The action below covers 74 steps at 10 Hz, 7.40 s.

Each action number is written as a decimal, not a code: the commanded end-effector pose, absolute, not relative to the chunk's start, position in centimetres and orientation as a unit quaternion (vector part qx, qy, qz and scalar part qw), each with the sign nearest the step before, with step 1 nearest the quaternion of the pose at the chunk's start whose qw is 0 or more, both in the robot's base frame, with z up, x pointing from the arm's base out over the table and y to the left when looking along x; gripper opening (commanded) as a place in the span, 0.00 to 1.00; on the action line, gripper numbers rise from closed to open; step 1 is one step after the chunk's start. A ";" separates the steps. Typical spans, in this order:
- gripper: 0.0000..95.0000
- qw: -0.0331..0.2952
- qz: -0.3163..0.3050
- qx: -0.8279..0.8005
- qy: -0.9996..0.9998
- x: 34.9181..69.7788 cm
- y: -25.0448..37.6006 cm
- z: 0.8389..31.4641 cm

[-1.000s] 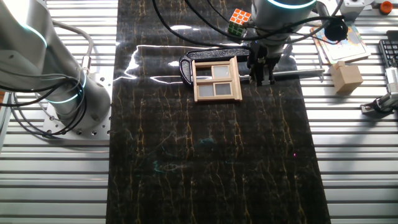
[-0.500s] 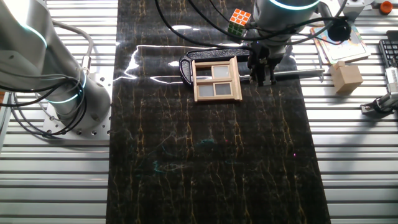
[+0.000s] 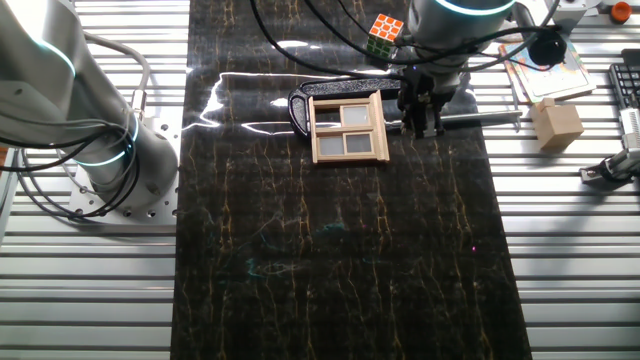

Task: Close a sliding window

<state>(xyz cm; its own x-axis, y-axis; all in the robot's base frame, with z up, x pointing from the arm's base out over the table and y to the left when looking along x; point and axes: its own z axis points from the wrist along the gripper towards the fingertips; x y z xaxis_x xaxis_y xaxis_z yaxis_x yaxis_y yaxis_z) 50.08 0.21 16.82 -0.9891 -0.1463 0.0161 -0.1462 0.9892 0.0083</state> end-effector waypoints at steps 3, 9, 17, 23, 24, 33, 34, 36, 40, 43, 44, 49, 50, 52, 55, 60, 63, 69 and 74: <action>0.00 0.015 -0.004 0.047 -0.999 51.4 4.5 14.9; 0.00 0.019 -0.007 0.059 -0.998 52.0 6.4 10.6; 0.00 0.014 -0.007 0.041 -0.999 52.0 6.3 10.6; 0.00 0.034 -0.022 0.072 -0.997 52.0 6.3 10.6; 0.00 0.041 -0.023 0.072 -0.996 52.0 6.3 10.6; 0.00 0.045 -0.022 0.083 -0.995 50.6 7.9 9.5; 0.00 0.045 -0.021 0.083 -0.995 49.7 8.4 8.9; 0.00 0.044 -0.022 0.080 -0.996 48.3 9.0 8.1; 0.00 0.040 -0.022 0.073 -0.996 45.8 10.6 5.7; 0.00 0.035 -0.021 0.074 -0.996 44.1 11.3 4.3; 0.00 0.035 -0.021 0.074 -0.996 43.6 11.4 4.0; 0.00 0.024 -0.019 0.072 -0.997 42.5 11.5 3.2; 0.00 0.021 -0.020 0.071 -0.997 42.5 11.5 3.1; 0.00 0.021 -0.020 0.069 -0.997 42.5 11.6 3.0; 0.00 0.019 -0.021 0.068 -0.997 42.4 11.6 2.8; 0.00 0.012 -0.022 0.067 -0.997 42.1 11.5 2.3; 0.00 0.011 -0.022 0.067 -0.997 42.0 11.5 2.2; 0.00 0.011 -0.022 0.068 -0.997 41.6 11.6 1.9; 0.00 0.011 -0.021 0.069 -0.997 41.3 11.6 1.8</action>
<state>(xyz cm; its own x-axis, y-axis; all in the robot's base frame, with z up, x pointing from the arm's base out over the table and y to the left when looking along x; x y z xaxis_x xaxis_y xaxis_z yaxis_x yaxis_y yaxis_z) 41.28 11.64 1.78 -0.9901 -0.1389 0.0203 -0.1379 0.9894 0.0453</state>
